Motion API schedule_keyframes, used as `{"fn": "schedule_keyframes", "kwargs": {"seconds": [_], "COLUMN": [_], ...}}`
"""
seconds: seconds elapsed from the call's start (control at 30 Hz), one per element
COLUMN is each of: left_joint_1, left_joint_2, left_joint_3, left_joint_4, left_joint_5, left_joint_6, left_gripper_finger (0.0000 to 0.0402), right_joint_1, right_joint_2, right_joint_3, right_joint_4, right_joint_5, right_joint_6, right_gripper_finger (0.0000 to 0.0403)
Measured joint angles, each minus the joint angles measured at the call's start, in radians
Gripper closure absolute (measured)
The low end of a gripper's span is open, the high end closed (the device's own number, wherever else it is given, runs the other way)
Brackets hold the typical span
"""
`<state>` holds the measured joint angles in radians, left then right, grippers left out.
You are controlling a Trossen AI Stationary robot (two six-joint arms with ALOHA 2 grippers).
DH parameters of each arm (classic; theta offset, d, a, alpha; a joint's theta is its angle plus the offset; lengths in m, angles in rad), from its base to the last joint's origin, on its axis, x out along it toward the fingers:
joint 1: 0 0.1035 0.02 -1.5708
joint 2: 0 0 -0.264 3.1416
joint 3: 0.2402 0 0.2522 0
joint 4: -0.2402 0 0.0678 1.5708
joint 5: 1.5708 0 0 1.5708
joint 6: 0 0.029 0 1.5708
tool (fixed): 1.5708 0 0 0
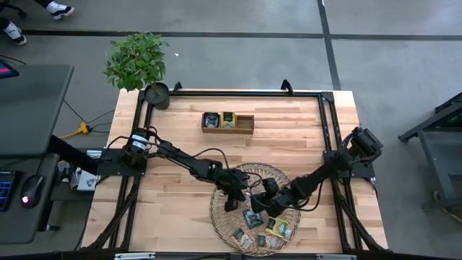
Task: Pick & Place Tea
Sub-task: Put the brown tea bag in the right section of the wooden organizer
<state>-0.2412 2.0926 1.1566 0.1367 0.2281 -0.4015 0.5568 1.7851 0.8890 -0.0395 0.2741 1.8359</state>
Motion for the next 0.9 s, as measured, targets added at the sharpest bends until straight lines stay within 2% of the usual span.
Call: {"fn": "schedule_keyframes", "kwargs": {"seconds": [0.13,0.3,0.5,0.7,0.9], "left_joint_1": [0.000,0.005,0.040,0.080,0.108], "left_joint_2": [0.000,-0.033,-0.084,-0.168,-0.262], "left_joint_3": [0.012,0.050,0.109,0.132,0.133], "left_joint_4": [-0.013,-0.082,-0.270,-0.460,-0.545], "left_joint_5": [0.003,0.024,0.058,0.054,0.045], "left_joint_6": [0.000,0.024,0.069,0.148,0.235], "left_gripper_finger": [0.0397,0.0373,0.0347,0.0344,0.0344], "right_joint_1": [0.000,0.000,0.000,0.000,-0.015], "right_joint_2": [0.000,0.000,-0.001,-0.002,-0.062], "right_joint_3": [0.000,0.000,0.000,0.000,0.000], "right_joint_4": [0.003,0.011,0.009,0.042,0.028], "right_joint_5": [-0.001,0.000,0.006,0.016,0.037], "right_joint_6": [-0.008,-0.019,-0.026,-0.062,-0.152], "right_gripper_finger": [0.0400,0.0401,0.0402,0.0402,0.0403]}}
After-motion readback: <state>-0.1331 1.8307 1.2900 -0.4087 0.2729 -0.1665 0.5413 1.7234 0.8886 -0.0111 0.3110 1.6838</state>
